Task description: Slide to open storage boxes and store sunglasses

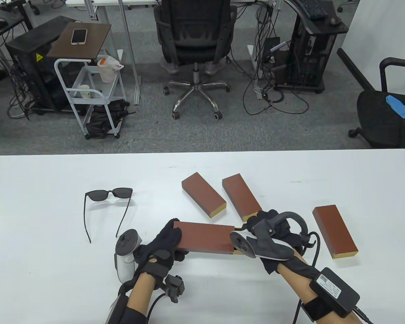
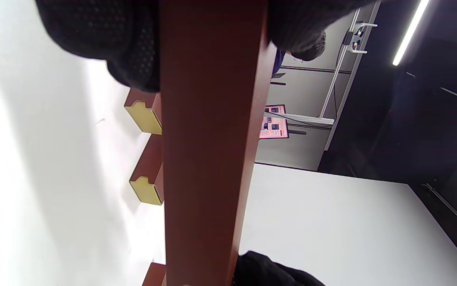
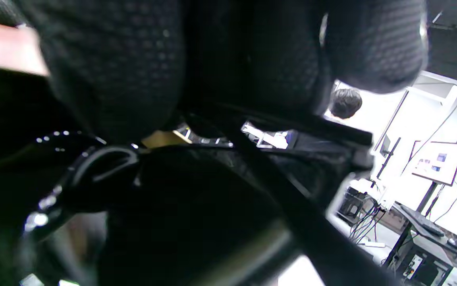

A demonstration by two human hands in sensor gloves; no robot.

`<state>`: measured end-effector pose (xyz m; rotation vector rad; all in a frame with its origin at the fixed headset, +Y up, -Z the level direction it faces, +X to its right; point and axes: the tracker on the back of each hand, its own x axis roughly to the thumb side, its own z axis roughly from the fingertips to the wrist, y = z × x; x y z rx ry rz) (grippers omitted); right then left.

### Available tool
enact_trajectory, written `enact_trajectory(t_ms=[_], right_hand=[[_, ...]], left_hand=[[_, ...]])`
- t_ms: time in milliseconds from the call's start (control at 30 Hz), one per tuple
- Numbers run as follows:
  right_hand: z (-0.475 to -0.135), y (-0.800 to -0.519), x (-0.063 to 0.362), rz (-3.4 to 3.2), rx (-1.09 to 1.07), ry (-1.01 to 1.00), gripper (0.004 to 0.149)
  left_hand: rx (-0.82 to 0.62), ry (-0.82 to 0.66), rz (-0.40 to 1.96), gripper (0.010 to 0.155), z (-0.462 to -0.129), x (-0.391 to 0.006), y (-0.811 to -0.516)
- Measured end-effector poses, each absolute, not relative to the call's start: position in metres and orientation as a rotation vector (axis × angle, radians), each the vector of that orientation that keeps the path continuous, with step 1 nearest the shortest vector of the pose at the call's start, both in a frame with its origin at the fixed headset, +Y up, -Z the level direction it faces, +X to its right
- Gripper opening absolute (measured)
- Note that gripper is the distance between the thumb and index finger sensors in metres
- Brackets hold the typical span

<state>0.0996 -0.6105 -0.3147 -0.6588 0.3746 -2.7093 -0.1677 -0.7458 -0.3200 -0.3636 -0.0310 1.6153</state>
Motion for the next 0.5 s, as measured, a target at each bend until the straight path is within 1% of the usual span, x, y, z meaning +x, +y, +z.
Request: enact_trajectory(t_ms=[400,500], right_hand=[[-0.322,-0.6168,0.1008,-2.831,-0.593,0.332,0.037],[-0.3228,-0.6194,0.0995,-2.85,-0.587,0.359,0.037]], left_hand=[[-0.386,-0.032,1.621,0.072,-0.319,-0.1631,-0.7498],[-0.403,-0.025,1.626,0.072,-0.3183,-0.1615,-0.7524]])
